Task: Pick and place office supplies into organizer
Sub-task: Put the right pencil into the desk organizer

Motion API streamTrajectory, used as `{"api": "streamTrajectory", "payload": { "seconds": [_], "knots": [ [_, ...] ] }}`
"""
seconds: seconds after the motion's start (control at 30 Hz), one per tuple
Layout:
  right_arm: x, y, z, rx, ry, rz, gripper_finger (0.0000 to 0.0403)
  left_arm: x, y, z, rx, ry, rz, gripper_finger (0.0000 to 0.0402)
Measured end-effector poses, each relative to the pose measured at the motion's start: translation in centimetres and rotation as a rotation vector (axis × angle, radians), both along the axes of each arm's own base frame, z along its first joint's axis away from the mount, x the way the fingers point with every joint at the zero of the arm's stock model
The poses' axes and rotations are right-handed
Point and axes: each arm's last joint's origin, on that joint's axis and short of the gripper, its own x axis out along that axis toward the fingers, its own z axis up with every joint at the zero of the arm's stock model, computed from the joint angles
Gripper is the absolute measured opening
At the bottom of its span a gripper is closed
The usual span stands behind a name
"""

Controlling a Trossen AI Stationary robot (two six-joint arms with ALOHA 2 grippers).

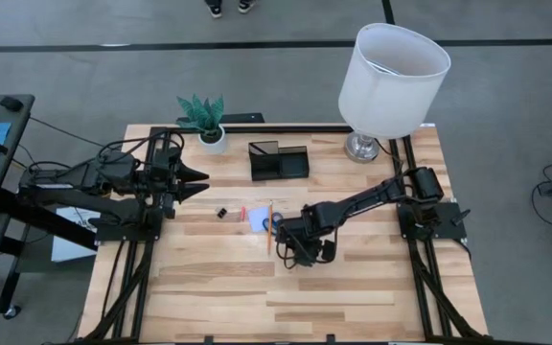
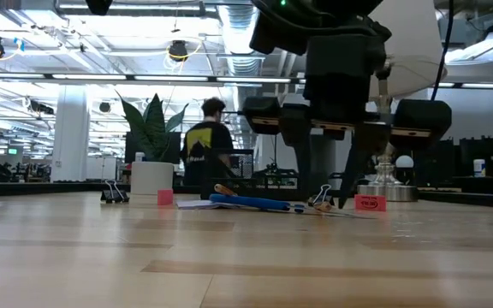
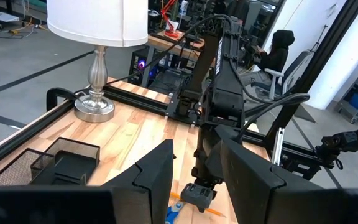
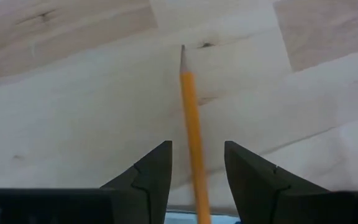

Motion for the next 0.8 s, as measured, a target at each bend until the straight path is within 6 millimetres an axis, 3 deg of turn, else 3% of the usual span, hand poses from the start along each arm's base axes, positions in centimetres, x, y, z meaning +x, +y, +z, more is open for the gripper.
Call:
{"api": "streamTrajectory", "payload": {
  "seconds": [0.8],
  "knots": [
    [-0.1, -1.1, -0.9, 0.075, 0.004, -0.06, 0.014, 0.0, 0.0, 0.0, 0.0, 0.002, -0.001, 0.0126]
  ]
}}
